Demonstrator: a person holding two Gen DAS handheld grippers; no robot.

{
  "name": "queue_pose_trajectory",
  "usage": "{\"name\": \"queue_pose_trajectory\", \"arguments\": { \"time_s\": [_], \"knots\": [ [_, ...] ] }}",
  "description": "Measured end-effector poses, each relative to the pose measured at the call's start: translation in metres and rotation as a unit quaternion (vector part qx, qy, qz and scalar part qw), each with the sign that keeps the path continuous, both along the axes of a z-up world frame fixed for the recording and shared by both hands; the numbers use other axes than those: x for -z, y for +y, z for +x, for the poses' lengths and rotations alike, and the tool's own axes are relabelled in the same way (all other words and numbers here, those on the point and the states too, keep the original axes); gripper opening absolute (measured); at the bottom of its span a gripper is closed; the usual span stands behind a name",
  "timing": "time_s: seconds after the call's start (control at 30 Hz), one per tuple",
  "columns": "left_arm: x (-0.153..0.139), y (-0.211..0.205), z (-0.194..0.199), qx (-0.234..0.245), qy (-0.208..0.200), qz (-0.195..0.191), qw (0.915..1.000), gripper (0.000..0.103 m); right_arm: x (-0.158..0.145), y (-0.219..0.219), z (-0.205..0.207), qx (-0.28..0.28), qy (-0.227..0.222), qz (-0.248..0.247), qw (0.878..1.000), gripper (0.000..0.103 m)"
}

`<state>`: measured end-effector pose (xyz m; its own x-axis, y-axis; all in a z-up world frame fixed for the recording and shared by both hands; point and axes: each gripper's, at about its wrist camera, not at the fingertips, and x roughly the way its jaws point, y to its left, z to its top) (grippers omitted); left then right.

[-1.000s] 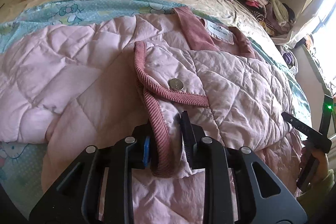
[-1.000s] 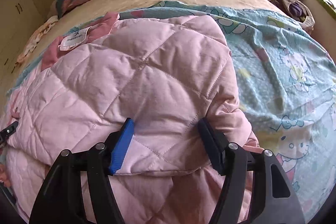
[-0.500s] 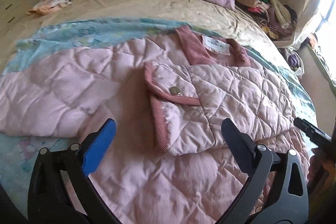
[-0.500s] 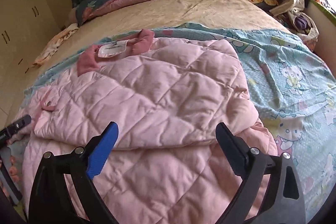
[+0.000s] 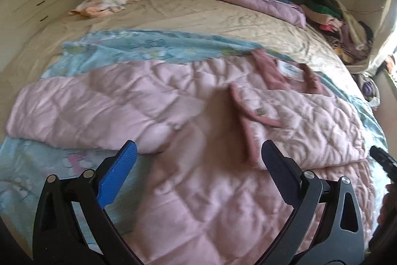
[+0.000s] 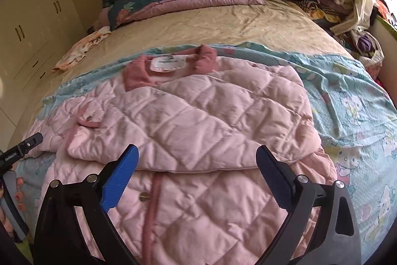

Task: Fold large clothes
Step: 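Move the left tool toward the other sleeve of the jacket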

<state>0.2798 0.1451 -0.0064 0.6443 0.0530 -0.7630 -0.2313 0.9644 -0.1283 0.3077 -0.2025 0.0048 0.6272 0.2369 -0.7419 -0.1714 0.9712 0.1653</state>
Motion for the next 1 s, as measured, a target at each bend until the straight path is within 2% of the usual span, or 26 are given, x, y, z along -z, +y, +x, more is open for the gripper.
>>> {"name": "queue_pose_trajectory", "arguments": {
  "time_s": [0.43,1.0],
  "knots": [
    [0.018,0.070,-0.024,-0.070,0.014,-0.041,0.9966,0.094,-0.012,0.073,-0.009,-0.064,-0.013,-0.012,0.998,0.095],
    [0.043,0.148,-0.038,-0.163,0.019,-0.069,0.9840,0.094,-0.014,0.170,-0.012,-0.143,-0.020,-0.039,0.989,0.095]
  ]
}}
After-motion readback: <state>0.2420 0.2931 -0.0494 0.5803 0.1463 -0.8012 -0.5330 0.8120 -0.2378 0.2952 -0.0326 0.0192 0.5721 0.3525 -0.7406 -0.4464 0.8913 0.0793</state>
